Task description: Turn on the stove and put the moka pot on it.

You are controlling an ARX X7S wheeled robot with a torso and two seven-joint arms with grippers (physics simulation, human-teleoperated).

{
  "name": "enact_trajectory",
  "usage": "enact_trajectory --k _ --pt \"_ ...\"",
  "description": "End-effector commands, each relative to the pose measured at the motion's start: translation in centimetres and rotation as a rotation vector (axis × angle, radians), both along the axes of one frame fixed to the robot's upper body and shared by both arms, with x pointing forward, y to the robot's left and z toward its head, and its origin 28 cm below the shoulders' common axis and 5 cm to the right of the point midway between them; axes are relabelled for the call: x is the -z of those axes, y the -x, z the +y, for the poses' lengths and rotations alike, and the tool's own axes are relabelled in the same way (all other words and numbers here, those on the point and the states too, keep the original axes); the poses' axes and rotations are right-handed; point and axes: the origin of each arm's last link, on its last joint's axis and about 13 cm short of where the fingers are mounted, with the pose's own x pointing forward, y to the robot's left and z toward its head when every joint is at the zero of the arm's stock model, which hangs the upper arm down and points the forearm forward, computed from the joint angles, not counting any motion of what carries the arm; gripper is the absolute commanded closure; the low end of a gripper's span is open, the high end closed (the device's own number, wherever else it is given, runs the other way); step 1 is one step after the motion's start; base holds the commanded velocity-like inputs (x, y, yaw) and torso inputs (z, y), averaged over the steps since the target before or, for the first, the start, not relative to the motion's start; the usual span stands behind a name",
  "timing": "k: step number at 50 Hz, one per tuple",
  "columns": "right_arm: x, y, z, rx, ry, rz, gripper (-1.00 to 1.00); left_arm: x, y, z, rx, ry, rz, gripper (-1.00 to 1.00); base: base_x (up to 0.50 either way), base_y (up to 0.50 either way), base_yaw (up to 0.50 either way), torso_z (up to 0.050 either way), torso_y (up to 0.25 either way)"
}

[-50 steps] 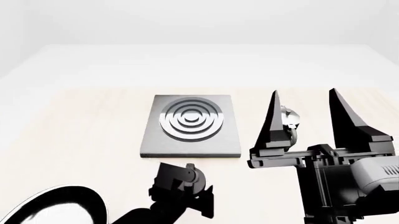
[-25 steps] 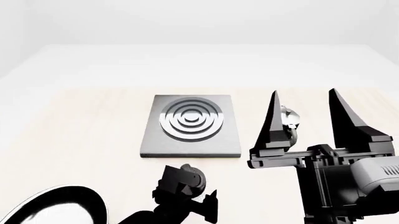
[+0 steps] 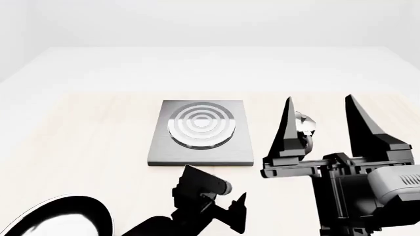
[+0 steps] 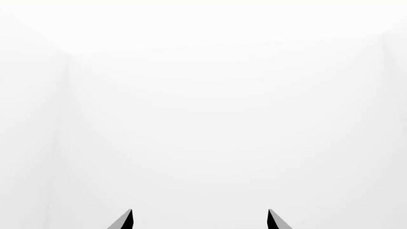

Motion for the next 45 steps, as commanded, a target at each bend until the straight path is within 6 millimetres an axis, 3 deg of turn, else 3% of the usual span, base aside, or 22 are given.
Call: enact_trajectory --k 1,11,20,34,45 --pt "-0.6 -0.3 -0.4 0.017 0.014 -0.005 -1.00 -4.6 -0.2 1.4 -0.090 -0.070 -0.262 -1.00 0.00 0.00 0.00 0.000 0.000" --pt "-1.4 -2.0 -1.4 0.063 0.067 0.008 -1.00 -7.9 0.2 4.1 -0.297 -0.074 -0.534 -1.00 0.00 0.00 0.00 0.000 0.000" --pt "-1.9 -3.8 -2.5 0.105 0.094 0.023 -1.00 -9.5 1.6 6.3 -0.446 -0.100 -0.749 -1.00 0.00 0.00 0.00 0.000 0.000" --pt "-0.1 -9.6 -3.4 0.144 0.132 0.157 -1.00 -11.8 5.9 8.3 -0.531 -0.063 -1.019 -1.00 0.00 0.00 0.00 0.000 0.000" --pt "2.1 -12.8 -3.9 0.164 0.119 0.254 -1.00 -13.0 8.2 8.9 -0.580 -0.059 -1.095 -1.00 0.00 0.00 0.00 0.000 0.000"
